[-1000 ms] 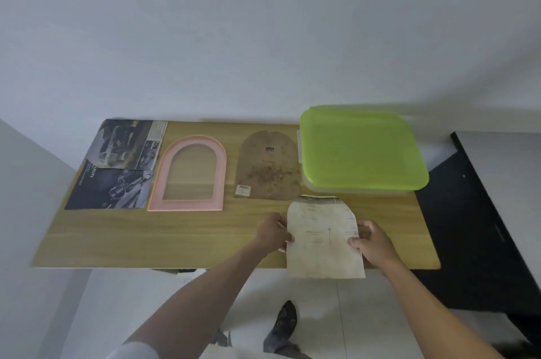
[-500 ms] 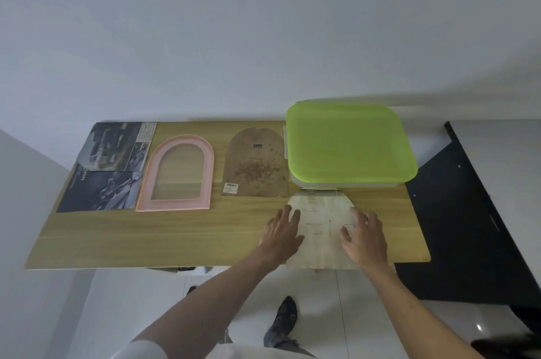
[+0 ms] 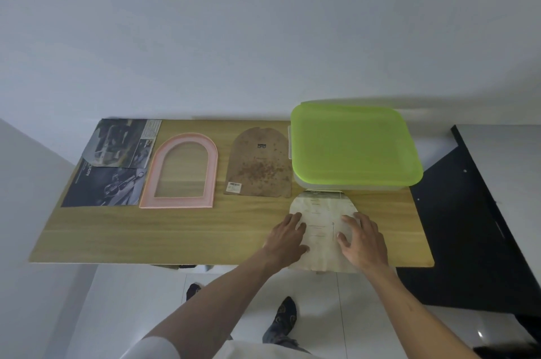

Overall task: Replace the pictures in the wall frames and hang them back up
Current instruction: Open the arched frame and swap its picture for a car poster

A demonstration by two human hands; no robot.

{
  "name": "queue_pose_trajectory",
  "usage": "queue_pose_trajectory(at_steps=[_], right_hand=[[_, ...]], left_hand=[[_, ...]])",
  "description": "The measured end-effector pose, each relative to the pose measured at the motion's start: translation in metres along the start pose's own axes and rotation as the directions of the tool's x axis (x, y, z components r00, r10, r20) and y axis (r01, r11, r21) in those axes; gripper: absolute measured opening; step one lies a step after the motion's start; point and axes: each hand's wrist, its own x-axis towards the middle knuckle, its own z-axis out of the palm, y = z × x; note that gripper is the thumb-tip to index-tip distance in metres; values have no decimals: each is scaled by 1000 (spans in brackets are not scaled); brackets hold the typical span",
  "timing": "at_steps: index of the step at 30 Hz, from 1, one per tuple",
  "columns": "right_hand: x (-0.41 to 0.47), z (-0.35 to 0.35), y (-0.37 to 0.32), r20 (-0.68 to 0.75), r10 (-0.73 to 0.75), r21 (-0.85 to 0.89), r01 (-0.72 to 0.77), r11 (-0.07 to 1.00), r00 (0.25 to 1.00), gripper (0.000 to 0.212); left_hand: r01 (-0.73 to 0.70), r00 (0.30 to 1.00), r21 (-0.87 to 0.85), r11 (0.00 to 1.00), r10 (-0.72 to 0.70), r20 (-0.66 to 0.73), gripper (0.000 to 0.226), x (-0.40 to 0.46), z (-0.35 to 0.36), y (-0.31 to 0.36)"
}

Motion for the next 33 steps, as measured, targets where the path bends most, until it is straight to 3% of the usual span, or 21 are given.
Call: queue_pose_trajectory(at_steps=[4, 8, 16, 24, 30, 33], right_hand=[[-1, 4, -1, -109, -55, -9, 55, 998, 993, 46], [5, 0, -26, -222, -195, -13, 197, 980, 956, 43], [42, -3, -162, -221, -408, 125, 441, 889, 886, 33], [80, 15, -331, -88, -559, 167, 565, 808, 825, 35], [107, 44, -439, 51, -606, 106, 599, 793, 793, 47], [117, 53, -481, 103, -588, 61, 585, 809, 802, 49]], left_hand=[[-28, 992, -84, 996, 18, -121, 63, -6, 1, -10], [30, 967, -153, 988, -67, -244, 56, -17, -10, -38], [204, 859, -200, 958, -273, -432, 44, -60, -58, -150], [393, 754, -278, 877, -480, -448, 40, -114, -98, -285], [489, 734, -283, 825, -564, -378, 40, -140, -125, -381], [486, 763, -234, 842, -539, -357, 44, -148, -138, -421]])
